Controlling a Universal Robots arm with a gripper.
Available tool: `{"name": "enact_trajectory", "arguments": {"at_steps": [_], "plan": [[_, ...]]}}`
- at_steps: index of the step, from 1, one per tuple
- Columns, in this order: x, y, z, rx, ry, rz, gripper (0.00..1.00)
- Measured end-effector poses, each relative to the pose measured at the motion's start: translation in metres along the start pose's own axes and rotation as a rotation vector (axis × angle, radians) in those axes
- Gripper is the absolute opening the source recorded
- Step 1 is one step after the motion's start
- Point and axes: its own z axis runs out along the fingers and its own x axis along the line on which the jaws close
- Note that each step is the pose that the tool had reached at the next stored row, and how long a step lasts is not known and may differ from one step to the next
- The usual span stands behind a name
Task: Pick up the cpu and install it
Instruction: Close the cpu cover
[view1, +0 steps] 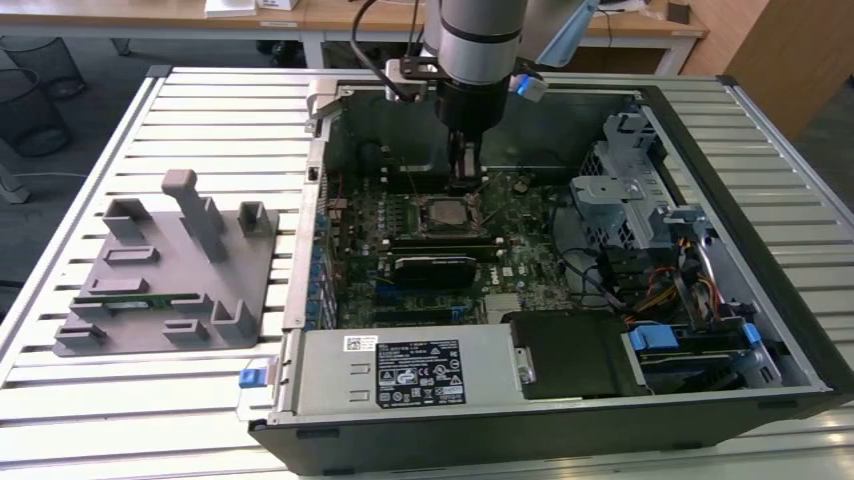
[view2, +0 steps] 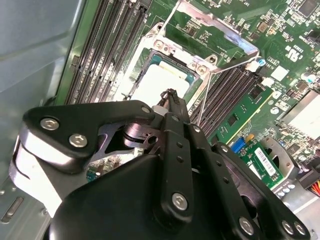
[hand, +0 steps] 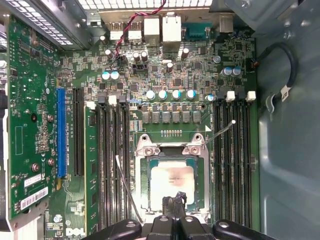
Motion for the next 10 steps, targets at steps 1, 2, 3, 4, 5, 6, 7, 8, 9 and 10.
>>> {"name": "enact_trajectory", "arguments": {"at_steps": [1, 2, 3, 4, 5, 6, 7, 8, 9, 10], "plan": [[0.0000, 0.0000, -0.0006, 0.0000, 0.0000, 0.000, 0.11], [0.0000, 0.0000, -0.0012, 0.0000, 0.0000, 0.000, 0.11], [0.0000, 0.0000, -0.0015, 0.0000, -0.0001, 0.000, 0.11], [0.0000, 0.0000, -0.0019, 0.0000, 0.0000, 0.000, 0.11], [0.0000, 0.0000, -0.0023, 0.0000, -0.0001, 0.000, 0.11], [0.0000, 0.0000, -0.0024, 0.0001, -0.0003, 0.000, 0.11], [0.0000, 0.0000, -0.0026, 0.0001, -0.0003, 0.000, 0.11], [0.0000, 0.0000, -0.0028, 0.0000, -0.0001, 0.000, 0.11], [0.0000, 0.0000, -0.0031, 0.0000, 0.0000, 0.000, 0.11], [0.0000, 0.0000, -0.0035, -0.0001, 0.0002, 0.000, 0.11]]}}
